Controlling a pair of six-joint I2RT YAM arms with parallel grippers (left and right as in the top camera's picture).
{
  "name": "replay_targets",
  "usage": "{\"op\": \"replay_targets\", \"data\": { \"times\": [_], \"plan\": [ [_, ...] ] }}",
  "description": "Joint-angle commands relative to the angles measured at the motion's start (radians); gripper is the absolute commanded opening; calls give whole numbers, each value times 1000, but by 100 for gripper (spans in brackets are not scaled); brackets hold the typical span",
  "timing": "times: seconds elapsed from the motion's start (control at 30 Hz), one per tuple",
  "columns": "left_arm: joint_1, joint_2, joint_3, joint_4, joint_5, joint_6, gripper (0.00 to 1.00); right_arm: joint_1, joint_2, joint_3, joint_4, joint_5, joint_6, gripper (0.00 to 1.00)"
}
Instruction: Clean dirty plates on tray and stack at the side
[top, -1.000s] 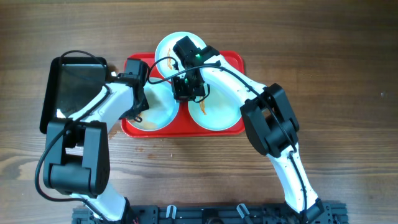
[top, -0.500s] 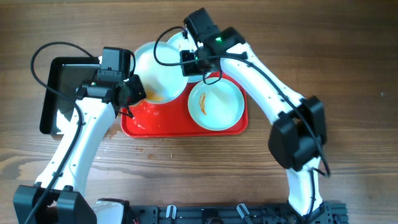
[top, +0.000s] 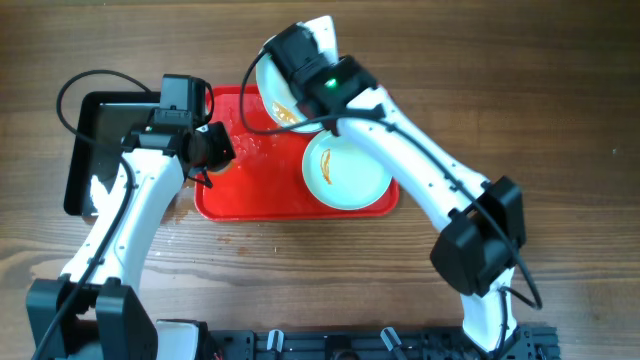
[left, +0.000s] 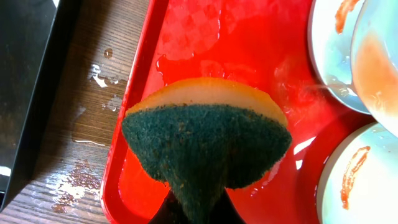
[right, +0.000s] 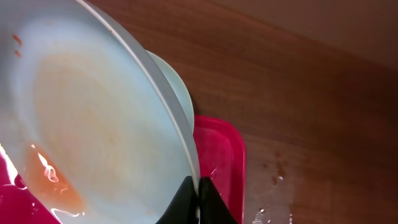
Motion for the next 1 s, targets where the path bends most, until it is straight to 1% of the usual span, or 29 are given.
{"op": "replay_targets", "data": {
  "times": [0.0, 0.03, 0.13, 0.2, 0.27, 0.33, 0.4, 0.43, 0.47, 0.53, 0.57, 0.63, 0.67, 0.73, 0.8, 0.87, 0.97],
  "plan": [
    [5, 10, 6, 3, 11, 16, 4, 61, -24, 22, 11, 149, -79, 4],
    [7, 10, 6, 3, 11, 16, 4, 71, -23, 22, 10, 149, -103, 4],
    [30, 10, 6, 3, 12, 12, 4, 110, -10, 21, -30, 130, -269, 4],
    [40, 10, 6, 6, 12, 12, 4, 120, -7, 20, -52, 121, -278, 4],
    [45, 10, 6, 8, 12, 12, 4, 124, -7, 20, -62, 26, -277, 4],
    [45, 10, 6, 6, 12, 12, 4, 124, -6, 20, -60, -20, -270, 4],
    [45, 10, 6, 7, 12, 13, 4, 122, -6, 20, -63, -121, -246, 4],
    [45, 10, 6, 7, 16, 13, 4, 112, -6, 16, -68, -253, -218, 4],
    [45, 7, 6, 7, 19, 13, 4, 106, -6, 11, -69, -283, -190, 4],
    [45, -16, 6, 10, 32, 16, 4, 79, -3, -22, -69, -353, -65, 4],
    [45, -43, 6, 18, 43, 20, 4, 55, -1, -55, -52, -426, -27, 4],
    [43, -60, 6, 45, 108, 106, 4, 20, 18, -84, -31, -523, 18, 4],
    [43, -53, 6, 48, 170, 120, 4, -1, 33, -89, -28, -592, 45, 4],
    [32, -26, 6, 45, 195, 121, 4, -28, 71, -89, -16, -736, 63, 4],
    [19, 14, 6, 49, 203, 121, 4, -40, 113, -89, -9, -792, 72, 4],
    [7, 56, 6, 52, 206, 121, 4, -41, 156, -90, -10, -793, 127, 4],
    [7, 108, 6, 72, 205, 121, 4, -42, 181, -90, -10, -802, 138, 4]
  ]
}}
